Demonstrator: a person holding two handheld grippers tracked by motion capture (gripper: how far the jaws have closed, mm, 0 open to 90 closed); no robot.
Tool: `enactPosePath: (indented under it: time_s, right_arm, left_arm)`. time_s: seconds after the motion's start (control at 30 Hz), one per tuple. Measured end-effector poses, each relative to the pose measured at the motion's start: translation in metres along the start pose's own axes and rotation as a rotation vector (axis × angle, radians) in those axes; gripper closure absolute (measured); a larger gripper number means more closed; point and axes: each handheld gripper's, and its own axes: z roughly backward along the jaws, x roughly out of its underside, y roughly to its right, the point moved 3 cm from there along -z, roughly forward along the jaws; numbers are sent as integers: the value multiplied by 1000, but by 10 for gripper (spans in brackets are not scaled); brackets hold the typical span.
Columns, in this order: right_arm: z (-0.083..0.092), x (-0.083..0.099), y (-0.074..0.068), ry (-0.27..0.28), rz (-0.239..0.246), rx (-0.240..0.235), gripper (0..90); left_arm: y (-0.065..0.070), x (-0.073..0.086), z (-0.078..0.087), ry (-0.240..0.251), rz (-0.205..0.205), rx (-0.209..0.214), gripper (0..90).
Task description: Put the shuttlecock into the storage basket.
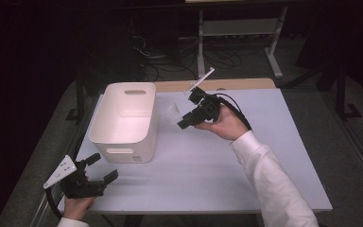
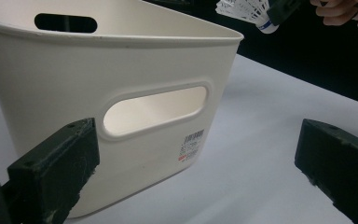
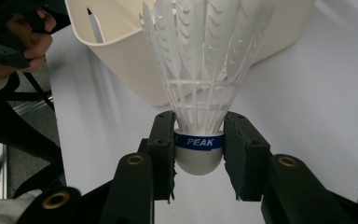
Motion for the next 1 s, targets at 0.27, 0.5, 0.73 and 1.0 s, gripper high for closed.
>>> enactPosePath:
  time_s: [0.27, 0.5, 0.73, 1.0]
  right_arm:
    - [0, -11, -6, 7, 11, -8, 638]
    - [2, -19, -6, 4, 12, -13, 639]
    - [5, -28, -7, 8, 23, -17, 638]
    - [5, -39, -9, 9, 28, -22, 639]
  left_arm:
    - [0, 0, 0, 14, 2, -7, 0]
    - [0, 0, 1, 4, -7, -5, 0]
    - [0, 0, 0, 3, -3, -5, 0]
    - [0, 0, 0, 6, -6, -4, 0]
